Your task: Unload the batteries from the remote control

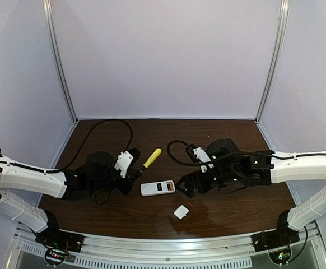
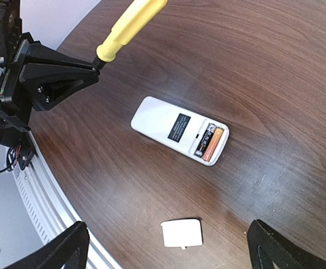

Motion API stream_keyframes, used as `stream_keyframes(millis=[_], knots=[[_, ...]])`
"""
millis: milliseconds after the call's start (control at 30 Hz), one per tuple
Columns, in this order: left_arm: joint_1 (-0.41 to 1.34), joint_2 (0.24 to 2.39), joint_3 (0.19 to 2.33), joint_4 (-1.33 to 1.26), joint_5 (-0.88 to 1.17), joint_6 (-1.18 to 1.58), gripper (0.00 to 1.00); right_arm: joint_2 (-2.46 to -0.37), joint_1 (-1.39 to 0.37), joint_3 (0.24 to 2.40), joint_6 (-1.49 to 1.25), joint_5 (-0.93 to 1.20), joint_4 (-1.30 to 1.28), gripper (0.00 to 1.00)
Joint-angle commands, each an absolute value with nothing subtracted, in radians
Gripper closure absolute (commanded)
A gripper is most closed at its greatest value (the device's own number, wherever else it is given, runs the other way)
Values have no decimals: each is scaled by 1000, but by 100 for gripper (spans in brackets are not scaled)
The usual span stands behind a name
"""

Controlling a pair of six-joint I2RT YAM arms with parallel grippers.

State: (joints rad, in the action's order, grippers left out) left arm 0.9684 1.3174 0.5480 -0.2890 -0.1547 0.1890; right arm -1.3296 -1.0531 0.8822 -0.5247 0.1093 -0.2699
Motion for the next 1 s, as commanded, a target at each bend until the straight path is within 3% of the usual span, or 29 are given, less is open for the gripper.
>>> stream_keyframes(millis=[0, 400, 967], knots=[[1007, 1298, 515, -426, -154, 159, 100, -1283, -1045, 913, -514, 182, -330, 0], [1120, 1387, 523, -518, -212, 134, 100, -1249, -1044, 944, -571, 255, -415, 0], [1149, 1450, 535, -580, -164, 101, 100, -1269, -1001, 1043, -632, 314, -545, 0]])
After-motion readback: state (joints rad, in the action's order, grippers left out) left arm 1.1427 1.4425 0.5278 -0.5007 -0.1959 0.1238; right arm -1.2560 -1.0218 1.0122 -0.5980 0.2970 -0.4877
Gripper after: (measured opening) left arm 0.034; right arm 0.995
